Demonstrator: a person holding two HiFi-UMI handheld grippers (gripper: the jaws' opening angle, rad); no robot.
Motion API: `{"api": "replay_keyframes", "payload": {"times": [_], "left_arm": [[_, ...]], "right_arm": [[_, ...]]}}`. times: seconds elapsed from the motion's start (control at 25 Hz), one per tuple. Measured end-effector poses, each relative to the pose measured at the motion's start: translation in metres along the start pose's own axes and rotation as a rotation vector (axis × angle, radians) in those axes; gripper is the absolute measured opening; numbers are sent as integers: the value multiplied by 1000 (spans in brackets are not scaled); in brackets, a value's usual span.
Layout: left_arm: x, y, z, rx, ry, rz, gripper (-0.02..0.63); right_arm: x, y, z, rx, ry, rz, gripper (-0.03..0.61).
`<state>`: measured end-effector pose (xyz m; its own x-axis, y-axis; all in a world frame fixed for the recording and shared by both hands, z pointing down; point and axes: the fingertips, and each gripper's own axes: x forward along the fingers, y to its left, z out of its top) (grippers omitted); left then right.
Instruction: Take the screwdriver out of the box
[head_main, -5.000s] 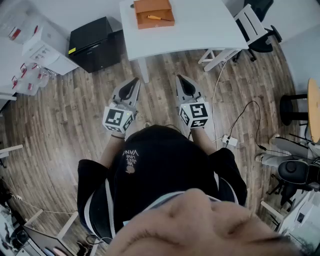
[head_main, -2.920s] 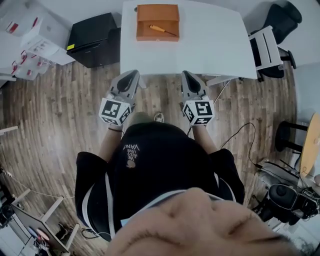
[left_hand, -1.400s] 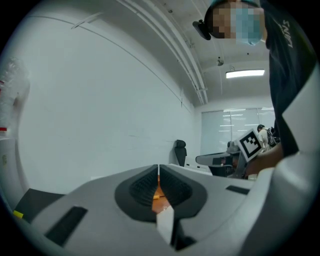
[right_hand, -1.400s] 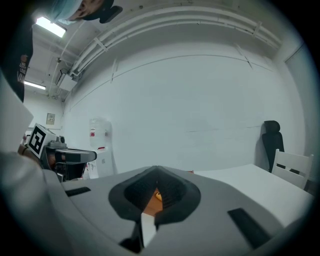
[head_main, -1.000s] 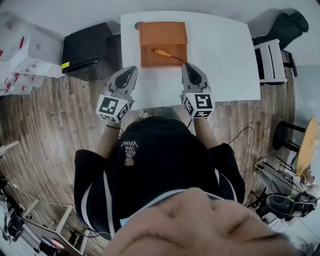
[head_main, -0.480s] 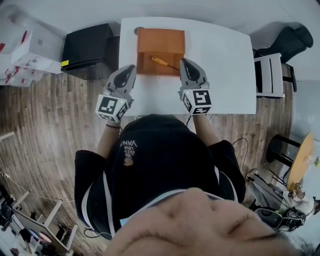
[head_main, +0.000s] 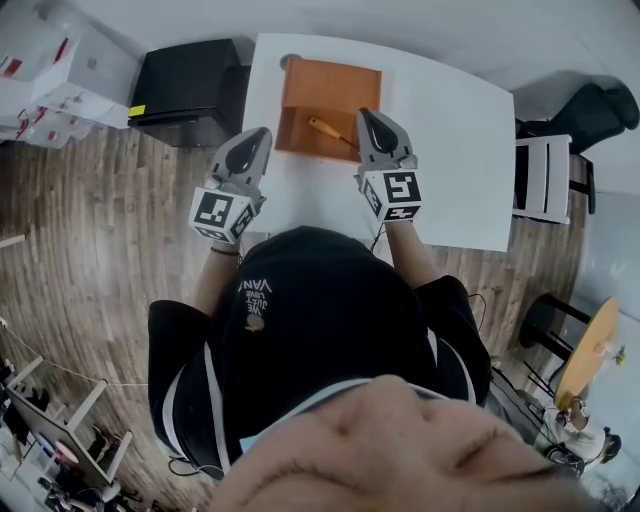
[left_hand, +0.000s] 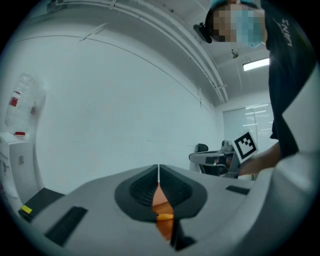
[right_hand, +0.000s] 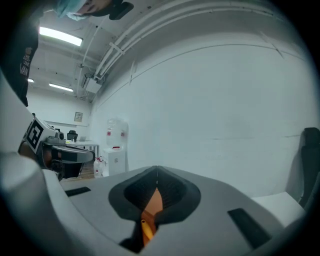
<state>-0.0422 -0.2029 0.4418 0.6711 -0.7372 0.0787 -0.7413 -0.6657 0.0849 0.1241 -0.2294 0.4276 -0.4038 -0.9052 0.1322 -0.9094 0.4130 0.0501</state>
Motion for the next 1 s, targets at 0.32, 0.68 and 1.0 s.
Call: {"api": "replay_keyframes", "payload": {"times": [0.32,0.68,1.0], "left_arm": [[-6,4,0,5,5,36,17],[-13,6,-1,-4,15,58,17],[-15,10,-5,-10,32,77,17]], "right_arm": [[22,8,-9,-50,27,72,12],[43,12,-31,-56,80,130,12],[57,15,-65,-32,176,169,12]]}}
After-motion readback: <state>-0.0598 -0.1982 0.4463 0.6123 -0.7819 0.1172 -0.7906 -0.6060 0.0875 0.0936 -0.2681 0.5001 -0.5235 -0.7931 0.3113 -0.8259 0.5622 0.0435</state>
